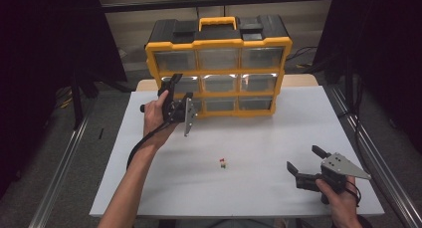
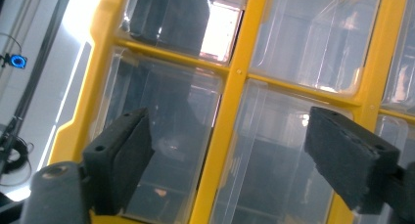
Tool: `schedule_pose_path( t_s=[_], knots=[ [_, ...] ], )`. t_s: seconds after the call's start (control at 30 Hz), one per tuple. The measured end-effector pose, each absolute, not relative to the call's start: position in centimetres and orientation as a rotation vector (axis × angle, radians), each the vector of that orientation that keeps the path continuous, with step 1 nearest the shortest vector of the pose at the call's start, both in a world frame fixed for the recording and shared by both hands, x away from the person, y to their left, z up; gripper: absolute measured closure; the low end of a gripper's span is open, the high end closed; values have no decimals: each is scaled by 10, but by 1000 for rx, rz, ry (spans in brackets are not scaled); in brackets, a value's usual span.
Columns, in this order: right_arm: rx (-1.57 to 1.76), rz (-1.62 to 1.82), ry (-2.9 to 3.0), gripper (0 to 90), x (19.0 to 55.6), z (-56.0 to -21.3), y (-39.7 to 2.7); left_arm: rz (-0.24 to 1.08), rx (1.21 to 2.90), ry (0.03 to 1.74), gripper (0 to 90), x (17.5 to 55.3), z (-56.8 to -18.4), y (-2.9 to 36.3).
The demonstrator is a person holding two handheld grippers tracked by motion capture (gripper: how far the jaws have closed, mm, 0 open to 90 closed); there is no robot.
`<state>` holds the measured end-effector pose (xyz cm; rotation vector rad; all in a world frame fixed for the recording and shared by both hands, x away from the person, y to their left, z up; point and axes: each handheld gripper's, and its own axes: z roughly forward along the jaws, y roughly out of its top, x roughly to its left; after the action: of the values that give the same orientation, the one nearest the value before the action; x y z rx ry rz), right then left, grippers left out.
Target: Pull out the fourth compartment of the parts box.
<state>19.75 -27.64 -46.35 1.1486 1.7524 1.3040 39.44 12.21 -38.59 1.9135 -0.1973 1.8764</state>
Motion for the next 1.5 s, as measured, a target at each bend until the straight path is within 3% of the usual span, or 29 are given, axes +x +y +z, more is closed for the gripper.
schedule_pose_path(
  t_s=[0.47,0.8,1.5],
  knots=[
    [1150,1305,1753,15,197,-464,-276,1957,1990,-294,409,411,-399,111],
    [1147,1308,1754,15,197,-464,-277,1954,2040,-312,621,417,-400,103],
    [1148,1305,1755,15,197,-463,-277,2013,2013,-332,790,420,-399,101]
  ],
)
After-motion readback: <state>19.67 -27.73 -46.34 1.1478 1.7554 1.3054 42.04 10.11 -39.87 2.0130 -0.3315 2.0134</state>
